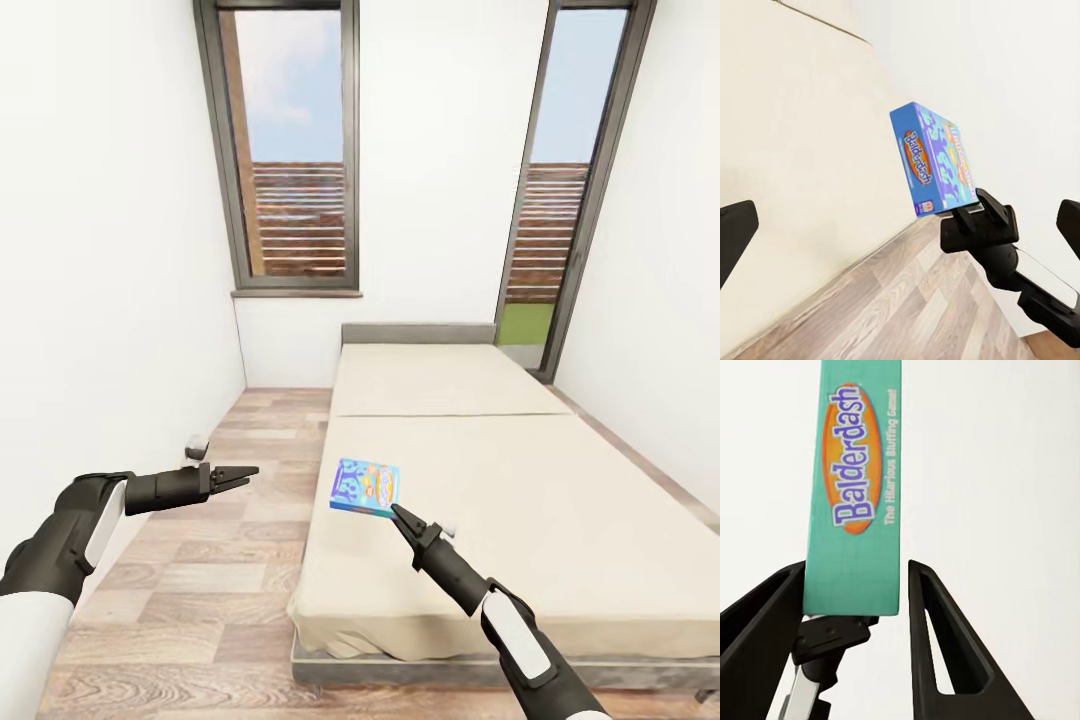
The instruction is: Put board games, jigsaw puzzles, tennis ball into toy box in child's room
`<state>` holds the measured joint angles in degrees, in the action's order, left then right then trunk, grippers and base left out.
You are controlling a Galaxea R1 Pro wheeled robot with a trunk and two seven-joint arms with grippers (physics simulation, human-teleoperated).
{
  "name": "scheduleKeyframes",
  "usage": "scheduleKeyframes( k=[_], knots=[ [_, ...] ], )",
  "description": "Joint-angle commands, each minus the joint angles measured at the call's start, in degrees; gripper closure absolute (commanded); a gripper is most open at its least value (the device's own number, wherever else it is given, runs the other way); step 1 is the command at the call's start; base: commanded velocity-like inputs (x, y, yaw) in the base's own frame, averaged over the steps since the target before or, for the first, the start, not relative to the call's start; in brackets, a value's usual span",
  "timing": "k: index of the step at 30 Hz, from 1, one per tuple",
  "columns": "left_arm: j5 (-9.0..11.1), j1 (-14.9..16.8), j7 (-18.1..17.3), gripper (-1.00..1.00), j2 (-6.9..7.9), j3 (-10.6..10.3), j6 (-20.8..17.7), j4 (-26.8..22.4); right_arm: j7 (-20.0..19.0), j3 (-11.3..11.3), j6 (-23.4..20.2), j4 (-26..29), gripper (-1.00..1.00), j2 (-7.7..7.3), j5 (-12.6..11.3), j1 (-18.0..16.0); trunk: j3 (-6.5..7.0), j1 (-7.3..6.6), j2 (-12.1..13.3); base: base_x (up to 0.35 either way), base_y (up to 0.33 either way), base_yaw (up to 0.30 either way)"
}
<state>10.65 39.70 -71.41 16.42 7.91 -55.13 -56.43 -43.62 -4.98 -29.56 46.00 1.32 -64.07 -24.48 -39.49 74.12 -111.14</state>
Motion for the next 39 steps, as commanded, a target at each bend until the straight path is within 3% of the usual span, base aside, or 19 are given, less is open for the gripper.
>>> scheduleKeyframes(
  k=[1, 25, 33, 39],
  knots=[
    [0.16, 0.03, -0.05, -1.00, 0.01, 0.00, -0.40, 0.00, 0.03, -0.05, -0.38, -0.03, 1.00, 0.01, -0.44, -0.03, 0.13, -0.23, 0.39, 0.000, 0.000, 0.000],
    [0.09, 0.03, -0.08, -1.00, -0.34, 0.06, -0.33, 0.01, 1.46, 1.55, 1.73, 0.21, 1.00, 0.05, 0.02, -0.06, 4.43, -5.50, 10.01, 0.000, 0.000, 0.000],
    [0.00, 0.03, -0.05, -1.00, -0.07, 0.35, -0.33, 0.00, 5.04, 1.55, 1.10, 3.80, 1.00, -3.53, 0.01, -0.12, 5.87, -7.26, 13.22, 0.000, 0.000, 0.000],
    [0.02, 0.03, -0.11, -1.00, 0.17, 0.91, -0.37, 0.03, 5.40, 1.39, 0.82, 5.19, 1.00, -3.96, -0.04, -0.07, 6.95, -8.58, 15.63, 0.000, 0.000, 0.000]
  ],
)
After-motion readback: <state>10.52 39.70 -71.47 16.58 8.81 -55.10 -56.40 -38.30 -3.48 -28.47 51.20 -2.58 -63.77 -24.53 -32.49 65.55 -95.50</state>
